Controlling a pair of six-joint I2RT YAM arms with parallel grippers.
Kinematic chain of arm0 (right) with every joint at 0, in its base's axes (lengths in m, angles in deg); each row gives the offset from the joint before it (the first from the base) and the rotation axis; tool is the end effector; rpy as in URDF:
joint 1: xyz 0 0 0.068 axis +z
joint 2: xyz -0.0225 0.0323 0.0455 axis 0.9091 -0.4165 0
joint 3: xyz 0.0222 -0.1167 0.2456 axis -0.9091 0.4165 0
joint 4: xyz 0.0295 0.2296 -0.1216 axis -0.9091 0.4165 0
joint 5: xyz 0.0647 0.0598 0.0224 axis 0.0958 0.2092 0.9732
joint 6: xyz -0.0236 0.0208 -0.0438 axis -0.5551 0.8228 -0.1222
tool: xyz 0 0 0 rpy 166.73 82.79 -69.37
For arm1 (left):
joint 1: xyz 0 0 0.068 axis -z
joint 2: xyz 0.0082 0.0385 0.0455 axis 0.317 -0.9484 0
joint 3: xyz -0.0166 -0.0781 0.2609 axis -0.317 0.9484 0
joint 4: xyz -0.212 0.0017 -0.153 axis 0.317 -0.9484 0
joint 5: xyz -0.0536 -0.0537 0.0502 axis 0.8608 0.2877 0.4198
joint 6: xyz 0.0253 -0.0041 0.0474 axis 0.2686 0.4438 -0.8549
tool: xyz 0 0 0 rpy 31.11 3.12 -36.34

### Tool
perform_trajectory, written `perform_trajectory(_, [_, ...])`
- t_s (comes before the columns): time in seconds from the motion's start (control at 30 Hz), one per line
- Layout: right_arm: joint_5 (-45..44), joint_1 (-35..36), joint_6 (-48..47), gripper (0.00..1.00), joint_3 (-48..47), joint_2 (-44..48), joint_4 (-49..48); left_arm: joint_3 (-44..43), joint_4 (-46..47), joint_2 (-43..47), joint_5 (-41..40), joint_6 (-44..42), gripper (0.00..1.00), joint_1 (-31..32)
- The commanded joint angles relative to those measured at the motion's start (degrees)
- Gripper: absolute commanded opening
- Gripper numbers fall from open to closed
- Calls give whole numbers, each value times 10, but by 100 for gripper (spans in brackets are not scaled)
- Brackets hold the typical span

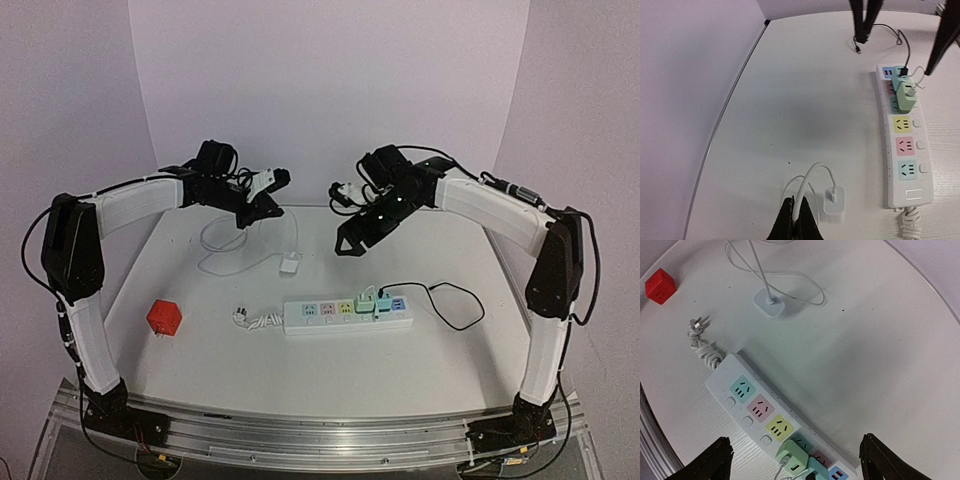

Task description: Insert the plug

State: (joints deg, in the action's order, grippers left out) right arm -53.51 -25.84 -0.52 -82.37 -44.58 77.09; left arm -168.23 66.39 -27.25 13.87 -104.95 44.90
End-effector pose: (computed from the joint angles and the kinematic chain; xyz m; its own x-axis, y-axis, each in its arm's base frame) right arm 0.3368 0.2816 0.3088 -0.4843 -0.6285 -0.6086 -0.7686 0.6380 -0.0473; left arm 0.3831 -0.2122 0.2930 0.1487 0.5835 -0.7984 0.9269 0.1991 0.3181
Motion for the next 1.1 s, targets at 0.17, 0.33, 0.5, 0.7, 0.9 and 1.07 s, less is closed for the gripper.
perform_trajectory(0.17, [163,8,-159,85,33,73,-5,-66,-145,51,148,-330,0,0])
perform_trajectory(0.33, [181,41,-175,85,44,66,-38,-55,-139,87,186,-351,0,2])
perform_trajectory(0.5, [183,55,-190,88,112,87,-136,-39,-123,120,239,-351,0,5])
perform_trajectory(0.7, [185,55,-193,89,123,104,-223,-59,-118,128,263,-356,0,9])
perform_trajectory(0.9, [191,74,-185,89,126,101,-238,-65,-123,144,265,-351,0,12])
perform_trajectory(1.07, [240,94,-171,90,151,94,-256,-78,-123,154,279,-336,0,13])
